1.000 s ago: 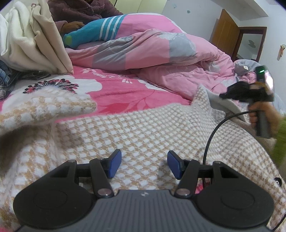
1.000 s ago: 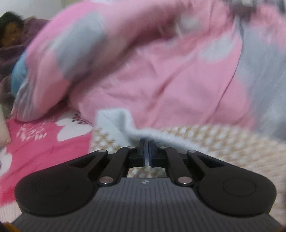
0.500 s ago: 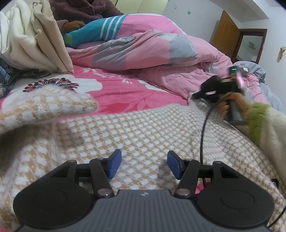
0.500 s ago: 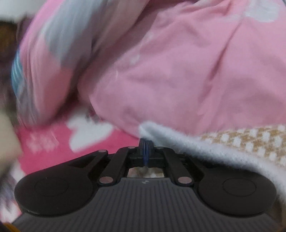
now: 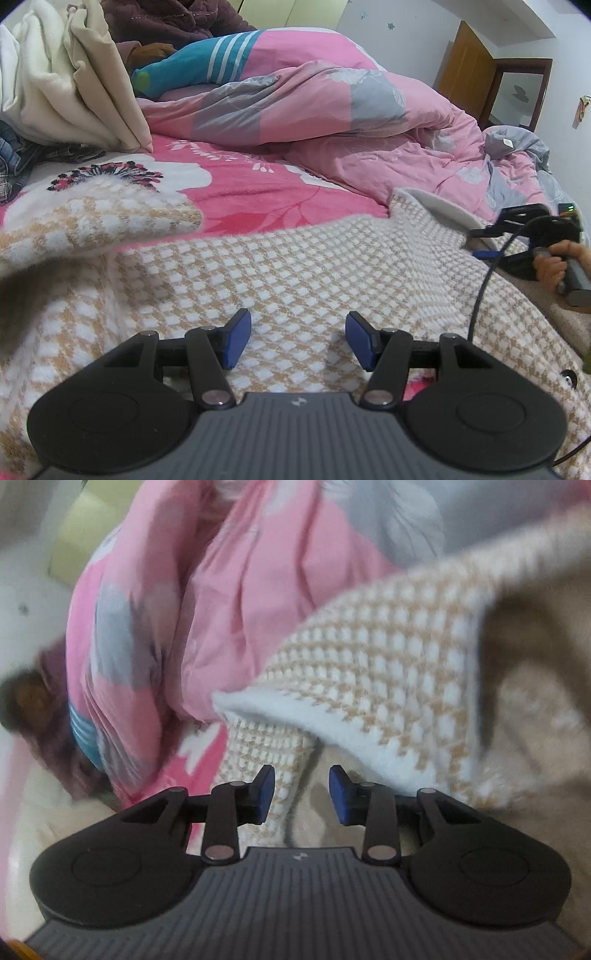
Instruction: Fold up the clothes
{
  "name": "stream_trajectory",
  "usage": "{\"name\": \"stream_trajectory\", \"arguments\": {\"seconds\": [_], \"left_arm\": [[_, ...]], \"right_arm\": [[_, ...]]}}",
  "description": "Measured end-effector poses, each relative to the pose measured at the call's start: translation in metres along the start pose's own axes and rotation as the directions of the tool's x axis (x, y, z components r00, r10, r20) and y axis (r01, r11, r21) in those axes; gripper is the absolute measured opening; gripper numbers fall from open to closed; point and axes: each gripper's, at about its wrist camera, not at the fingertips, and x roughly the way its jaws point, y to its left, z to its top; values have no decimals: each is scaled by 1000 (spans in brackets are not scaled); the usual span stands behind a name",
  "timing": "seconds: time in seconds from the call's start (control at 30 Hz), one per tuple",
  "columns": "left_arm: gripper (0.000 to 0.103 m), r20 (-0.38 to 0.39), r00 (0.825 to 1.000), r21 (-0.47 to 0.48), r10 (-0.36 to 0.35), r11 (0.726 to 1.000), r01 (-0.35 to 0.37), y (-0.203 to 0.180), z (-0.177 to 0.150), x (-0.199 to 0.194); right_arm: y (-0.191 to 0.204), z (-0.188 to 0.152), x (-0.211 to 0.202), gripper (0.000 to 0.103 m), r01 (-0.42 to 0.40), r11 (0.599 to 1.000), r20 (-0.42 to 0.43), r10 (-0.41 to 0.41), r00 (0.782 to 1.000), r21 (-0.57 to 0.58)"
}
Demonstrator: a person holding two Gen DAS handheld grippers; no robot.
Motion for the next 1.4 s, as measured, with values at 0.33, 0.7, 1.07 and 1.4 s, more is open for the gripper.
{"name": "stream_trajectory", "arguments": {"seconds": [0.33,0.7,1.07,1.4], "left_arm": [[59,2,1000,-3,-5,1000,5,1,-1,0],[59,4,1000,-9,-10,1000,10,2,-1,0],[59,0,1000,-7,-6,1000,6,1,-1,0],[68,27,999,96,46,994,-48,-27,13,-7]], "right_arm": [[19,-10,52,24,65,993,70,-59,996,-99],[105,-37,95,6,396,541,318,-236,918,-742],[104,-30,-10,35,366,695,247,-271,931,-619],[73,-29,-161,42,-61,942,-56,44,997,-331]]}}
